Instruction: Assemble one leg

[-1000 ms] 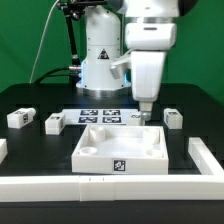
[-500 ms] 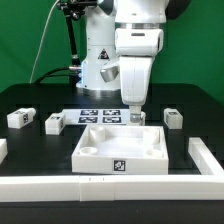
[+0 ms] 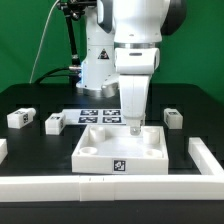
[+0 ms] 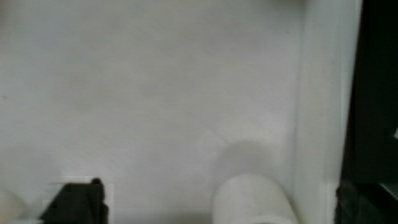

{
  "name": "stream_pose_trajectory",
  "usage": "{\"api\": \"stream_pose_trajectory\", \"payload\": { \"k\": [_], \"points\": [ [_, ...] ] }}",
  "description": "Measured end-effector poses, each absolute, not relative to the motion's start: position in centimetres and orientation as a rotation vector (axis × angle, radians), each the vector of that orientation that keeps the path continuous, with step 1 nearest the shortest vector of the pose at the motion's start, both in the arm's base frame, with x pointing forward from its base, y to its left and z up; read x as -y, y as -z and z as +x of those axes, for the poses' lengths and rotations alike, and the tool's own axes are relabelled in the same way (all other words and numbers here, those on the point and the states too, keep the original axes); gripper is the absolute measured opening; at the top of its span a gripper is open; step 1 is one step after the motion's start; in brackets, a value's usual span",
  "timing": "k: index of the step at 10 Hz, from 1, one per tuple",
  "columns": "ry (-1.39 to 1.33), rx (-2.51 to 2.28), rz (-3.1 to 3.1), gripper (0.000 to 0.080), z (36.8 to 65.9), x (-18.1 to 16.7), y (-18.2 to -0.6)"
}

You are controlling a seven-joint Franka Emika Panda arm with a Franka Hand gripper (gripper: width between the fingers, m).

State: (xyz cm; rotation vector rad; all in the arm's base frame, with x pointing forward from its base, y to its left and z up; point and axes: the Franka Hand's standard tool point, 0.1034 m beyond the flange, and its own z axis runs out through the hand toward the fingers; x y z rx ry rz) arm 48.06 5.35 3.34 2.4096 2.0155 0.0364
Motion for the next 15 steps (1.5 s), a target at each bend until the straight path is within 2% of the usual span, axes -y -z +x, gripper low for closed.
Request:
{"api": "stream_pose_trajectory", "payload": {
  "k": [3, 7, 9, 10, 11, 12, 15],
  "points": [
    [-0.005, -2.005, 2.45, 0.065, 46.8, -5.8, -1.2],
    [0.006, -2.0, 2.461, 0.065, 46.6, -5.8, -0.9],
    [0.008, -1.994, 2.466, 0.0404, 46.6, -5.7, -0.9],
    [0.008, -1.994, 2.466, 0.0404, 46.6, -5.7, -0.9],
    [0.008, -1.994, 2.467, 0.0202, 46.6, -5.7, -0.9],
    [0.009, -1.993, 2.467, 0.0077, 46.6, -5.7, -0.9],
    [0.002, -1.991, 2.465, 0.0058, 46.7, -5.7, -0.9]
  ]
}}
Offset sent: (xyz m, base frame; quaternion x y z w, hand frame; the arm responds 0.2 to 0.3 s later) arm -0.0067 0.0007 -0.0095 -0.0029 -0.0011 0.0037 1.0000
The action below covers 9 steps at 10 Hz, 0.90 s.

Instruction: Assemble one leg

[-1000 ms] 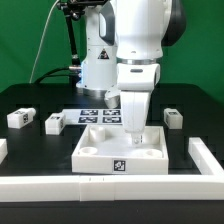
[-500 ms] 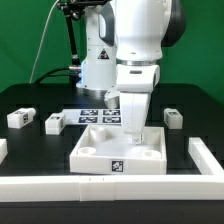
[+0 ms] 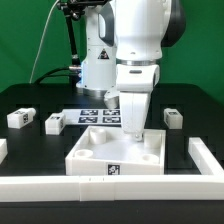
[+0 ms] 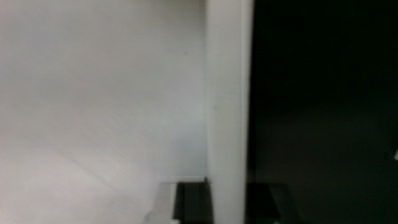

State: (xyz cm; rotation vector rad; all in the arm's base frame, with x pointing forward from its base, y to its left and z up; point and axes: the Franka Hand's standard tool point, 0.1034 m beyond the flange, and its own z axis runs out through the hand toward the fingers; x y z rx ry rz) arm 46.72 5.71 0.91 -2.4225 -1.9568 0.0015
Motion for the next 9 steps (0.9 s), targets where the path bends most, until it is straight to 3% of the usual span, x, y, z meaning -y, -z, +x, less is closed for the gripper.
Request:
{"api": "stream_pose_trajectory", "payload": {
  "k": [5, 9],
  "points": [
    [-0.002, 1.99, -2.396, 0.0058, 46.8, -5.6, -0.9],
    [0.015, 2.228, -2.196, 0.0059, 48.9, -5.7, -0.9]
  ]
}}
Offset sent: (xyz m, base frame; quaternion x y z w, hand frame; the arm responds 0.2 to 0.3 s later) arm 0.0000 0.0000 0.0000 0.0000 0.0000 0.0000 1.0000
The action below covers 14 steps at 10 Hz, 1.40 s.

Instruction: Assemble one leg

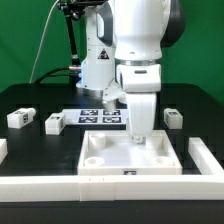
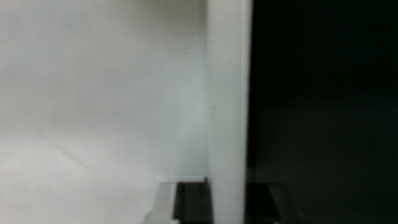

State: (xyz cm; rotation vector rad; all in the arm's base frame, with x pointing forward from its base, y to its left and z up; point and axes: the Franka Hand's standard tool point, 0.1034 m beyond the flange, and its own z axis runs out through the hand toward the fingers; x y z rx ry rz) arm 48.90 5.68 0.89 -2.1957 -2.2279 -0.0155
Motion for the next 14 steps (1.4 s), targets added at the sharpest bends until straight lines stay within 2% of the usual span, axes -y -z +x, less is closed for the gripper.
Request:
{"api": "stream_pose_trajectory", "payload": {
  "k": [7, 12, 13, 14],
  "points": [
    [0.026, 2.139, -2.275, 0.0059, 50.2, -9.4, -0.9],
    [-0.026, 2.123, -2.271, 0.0061, 50.2, -9.5, -0.9],
    [-0.026, 2.122, -2.272, 0.0136, 50.2, -9.5, -0.9],
    [-0.026, 2.121, -2.273, 0.0136, 50.2, -9.5, -0.9]
  ]
}}
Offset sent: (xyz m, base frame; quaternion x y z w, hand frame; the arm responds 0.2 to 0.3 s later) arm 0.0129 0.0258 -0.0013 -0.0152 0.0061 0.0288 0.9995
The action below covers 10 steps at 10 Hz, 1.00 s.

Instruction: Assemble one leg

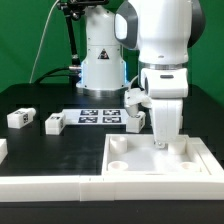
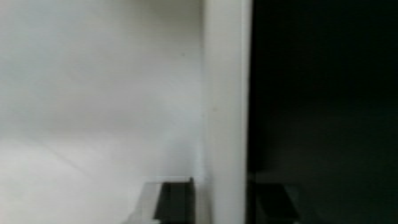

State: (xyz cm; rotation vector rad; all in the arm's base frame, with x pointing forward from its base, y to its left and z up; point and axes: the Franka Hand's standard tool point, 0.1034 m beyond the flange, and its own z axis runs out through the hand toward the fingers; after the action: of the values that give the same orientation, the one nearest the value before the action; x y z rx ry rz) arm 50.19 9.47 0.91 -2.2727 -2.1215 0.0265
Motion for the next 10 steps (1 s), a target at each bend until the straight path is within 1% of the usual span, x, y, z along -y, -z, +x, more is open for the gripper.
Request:
{"api": "stream_pose_trajectory", "payload": {
  "k": [1, 2, 3, 4, 5, 9, 10],
  "points": [
    [-0.027, 2.121, -2.273, 0.027, 50.19, -9.46, -0.91],
    [-0.027, 2.121, -2.273, 0.0453, 50.19, -9.43, -0.9],
    [-0.027, 2.121, -2.274, 0.0577, 50.18, -9.42, -0.89],
    [-0.028, 2.12, -2.274, 0.0577, 50.18, -9.4, -0.89],
    [-0.028, 2.12, -2.274, 0.0636, 50.17, -9.39, -0.89],
    [-0.028, 2.107, -2.288, 0.0649, 50.06, -9.42, -1.01],
    [-0.028, 2.072, -2.327, 0.0649, 49.5, -9.6, -1.82]
  ]
}}
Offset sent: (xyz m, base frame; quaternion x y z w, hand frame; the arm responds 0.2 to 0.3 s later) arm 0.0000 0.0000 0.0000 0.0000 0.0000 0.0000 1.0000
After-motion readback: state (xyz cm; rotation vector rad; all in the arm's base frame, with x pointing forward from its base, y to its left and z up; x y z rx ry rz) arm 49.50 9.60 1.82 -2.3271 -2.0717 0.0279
